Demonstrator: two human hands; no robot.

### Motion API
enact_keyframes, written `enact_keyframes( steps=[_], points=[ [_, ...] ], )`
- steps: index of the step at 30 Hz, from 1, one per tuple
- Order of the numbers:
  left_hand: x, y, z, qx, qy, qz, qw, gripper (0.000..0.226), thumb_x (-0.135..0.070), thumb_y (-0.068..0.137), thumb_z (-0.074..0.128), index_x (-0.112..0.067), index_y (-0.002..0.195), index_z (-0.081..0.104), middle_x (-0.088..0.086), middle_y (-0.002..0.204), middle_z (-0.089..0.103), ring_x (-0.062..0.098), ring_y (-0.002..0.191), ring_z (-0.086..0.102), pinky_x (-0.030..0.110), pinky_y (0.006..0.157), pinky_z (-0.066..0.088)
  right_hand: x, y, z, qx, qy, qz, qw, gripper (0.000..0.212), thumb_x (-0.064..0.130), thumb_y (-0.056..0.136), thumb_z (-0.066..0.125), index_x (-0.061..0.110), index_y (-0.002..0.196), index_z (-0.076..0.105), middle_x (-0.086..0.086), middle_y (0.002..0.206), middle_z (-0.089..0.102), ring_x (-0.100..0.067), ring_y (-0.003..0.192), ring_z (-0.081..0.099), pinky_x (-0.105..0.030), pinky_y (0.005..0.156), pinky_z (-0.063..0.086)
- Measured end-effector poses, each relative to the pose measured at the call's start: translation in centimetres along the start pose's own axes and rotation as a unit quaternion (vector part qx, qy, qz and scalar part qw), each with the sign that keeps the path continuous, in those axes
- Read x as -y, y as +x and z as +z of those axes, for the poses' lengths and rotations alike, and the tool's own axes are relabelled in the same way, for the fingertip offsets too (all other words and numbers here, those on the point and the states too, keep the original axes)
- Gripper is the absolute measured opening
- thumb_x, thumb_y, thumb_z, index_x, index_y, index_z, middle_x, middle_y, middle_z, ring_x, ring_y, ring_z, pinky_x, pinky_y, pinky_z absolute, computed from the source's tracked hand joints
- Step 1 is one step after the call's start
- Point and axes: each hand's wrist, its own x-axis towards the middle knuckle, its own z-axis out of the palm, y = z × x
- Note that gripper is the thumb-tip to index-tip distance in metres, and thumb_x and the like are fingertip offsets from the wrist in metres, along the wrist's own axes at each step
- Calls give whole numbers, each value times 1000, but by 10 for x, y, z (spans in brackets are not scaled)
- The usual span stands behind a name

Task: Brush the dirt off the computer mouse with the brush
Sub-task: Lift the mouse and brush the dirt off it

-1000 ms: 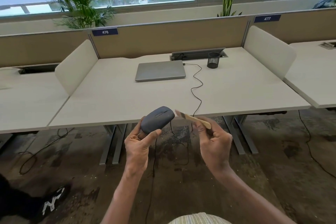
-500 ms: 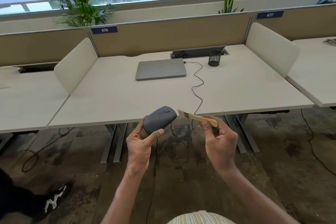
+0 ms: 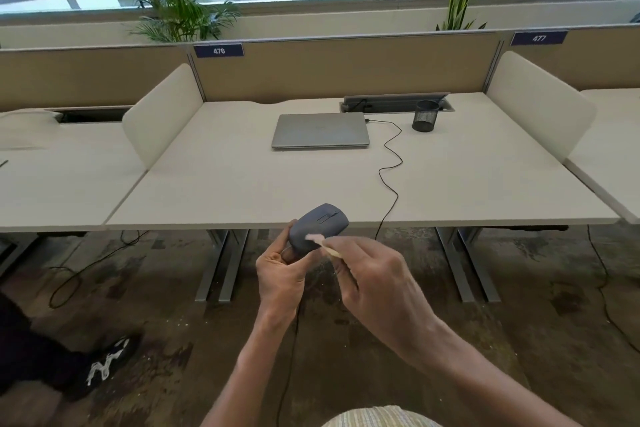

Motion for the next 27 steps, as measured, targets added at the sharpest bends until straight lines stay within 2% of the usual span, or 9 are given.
enact_keyframes(
  steps=[3,6,8,12,16,18,20,24,27],
  points=[
    [2,-1,-4,-10,0,4,1000,63,12,79,77,-23,131,65,5,108,81,20,104,77,24,83,63,11,-2,7,63,-10,-29,998,25,9,94,65,4,119,67,-10,105,74,-19,96,71,-23,87,57],
    [-1,-5,-4,-13,-1,13,1000,61,3,73,80,-30,122,64,-3,99,82,10,94,78,17,78,61,11,9,1,41,54,7,998,18,10,95,65,7,112,69,-4,97,74,-9,81,68,-6,79,49],
    [-3,-8,-2,-13,-2,13,1000,64,-2,68,84,-28,123,65,-6,102,81,11,101,77,19,82,61,4,24,-5,8,59,34,998,13,8,94,65,6,106,68,-1,85,71,-2,66,59,-1,65,43],
    [-2,-11,4,-9,36,26,999,63,7,75,85,-35,118,67,-17,104,80,7,105,76,18,85,60,-18,57,-9,-22,-13,55,998,12,5,93,67,4,105,64,-4,80,70,-13,65,64,-5,59,41],
    [-1,-13,7,0,46,32,998,66,6,75,86,-31,125,66,-15,105,80,8,105,76,20,86,60,-23,78,-4,27,-46,38,998,15,0,91,66,4,104,62,-9,85,72,-22,70,68,-27,59,53],
    [-2,-13,8,3,43,32,999,71,11,74,84,-20,134,62,-15,102,80,8,102,77,20,85,60,-17,81,-2,53,-49,11,997,15,-4,88,65,5,99,61,-8,81,71,-22,65,64,-21,55,44],
    [-2,-13,8,8,50,36,998,70,8,74,85,-21,133,63,-9,105,81,11,104,77,24,88,61,-7,78,-1,76,-50,-17,996,14,-5,87,64,5,96,61,-6,75,68,-20,58,58,-16,52,36],
    [3,-13,6,-3,50,32,998,53,-2,74,86,-29,117,72,4,101,82,16,98,79,29,88,63,4,65,1,112,-40,-60,991,14,-7,87,61,3,96,60,-7,74,65,-21,58,60,-32,52,53],
    [6,-12,3,-15,57,18,998,44,-7,73,87,-12,115,75,1,84,81,12,82,78,36,86,65,10,50,-3,143,-29,-77,986,14,-7,89,57,6,94,56,-4,75,62,-18,61,59,-32,53,52]
  ],
)
